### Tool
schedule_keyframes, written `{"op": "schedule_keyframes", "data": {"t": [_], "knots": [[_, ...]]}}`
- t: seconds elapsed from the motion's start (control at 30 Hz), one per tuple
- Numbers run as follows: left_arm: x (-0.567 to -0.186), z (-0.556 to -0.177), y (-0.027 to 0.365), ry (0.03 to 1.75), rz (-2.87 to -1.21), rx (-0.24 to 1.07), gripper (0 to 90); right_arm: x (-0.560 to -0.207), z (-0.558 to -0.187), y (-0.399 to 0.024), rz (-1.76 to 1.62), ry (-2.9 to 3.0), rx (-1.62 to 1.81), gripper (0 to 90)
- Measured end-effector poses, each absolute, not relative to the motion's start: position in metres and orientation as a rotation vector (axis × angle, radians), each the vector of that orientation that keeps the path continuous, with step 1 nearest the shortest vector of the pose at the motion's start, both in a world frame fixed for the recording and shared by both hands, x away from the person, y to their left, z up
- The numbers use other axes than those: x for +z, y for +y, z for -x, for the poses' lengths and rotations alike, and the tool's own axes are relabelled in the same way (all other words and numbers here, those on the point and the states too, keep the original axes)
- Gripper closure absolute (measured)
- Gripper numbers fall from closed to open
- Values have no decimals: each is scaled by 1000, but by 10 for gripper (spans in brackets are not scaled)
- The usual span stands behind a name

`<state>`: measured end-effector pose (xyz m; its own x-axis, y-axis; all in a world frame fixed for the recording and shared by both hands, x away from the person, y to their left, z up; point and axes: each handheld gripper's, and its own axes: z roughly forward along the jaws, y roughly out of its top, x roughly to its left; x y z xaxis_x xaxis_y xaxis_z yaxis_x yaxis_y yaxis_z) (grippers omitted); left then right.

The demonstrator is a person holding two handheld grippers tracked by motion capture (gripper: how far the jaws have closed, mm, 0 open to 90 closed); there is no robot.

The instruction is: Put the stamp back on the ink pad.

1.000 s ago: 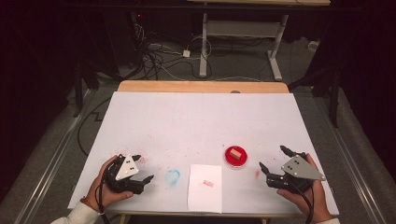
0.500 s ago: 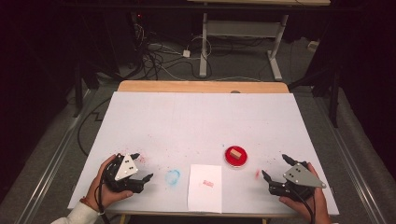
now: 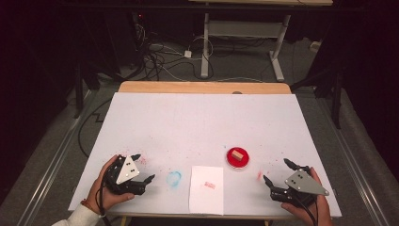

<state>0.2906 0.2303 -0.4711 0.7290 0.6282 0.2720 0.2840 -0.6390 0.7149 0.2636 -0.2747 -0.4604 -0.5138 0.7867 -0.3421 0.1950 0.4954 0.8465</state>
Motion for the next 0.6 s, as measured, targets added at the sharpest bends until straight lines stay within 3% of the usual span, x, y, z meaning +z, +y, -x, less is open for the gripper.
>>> {"op": "schedule_keyframes", "data": {"t": [0.6], "knots": [[-473, -291, 230, 693, -2276, 657, 167, -459, -265, -273, -807, 1978, 1019, 167]]}}
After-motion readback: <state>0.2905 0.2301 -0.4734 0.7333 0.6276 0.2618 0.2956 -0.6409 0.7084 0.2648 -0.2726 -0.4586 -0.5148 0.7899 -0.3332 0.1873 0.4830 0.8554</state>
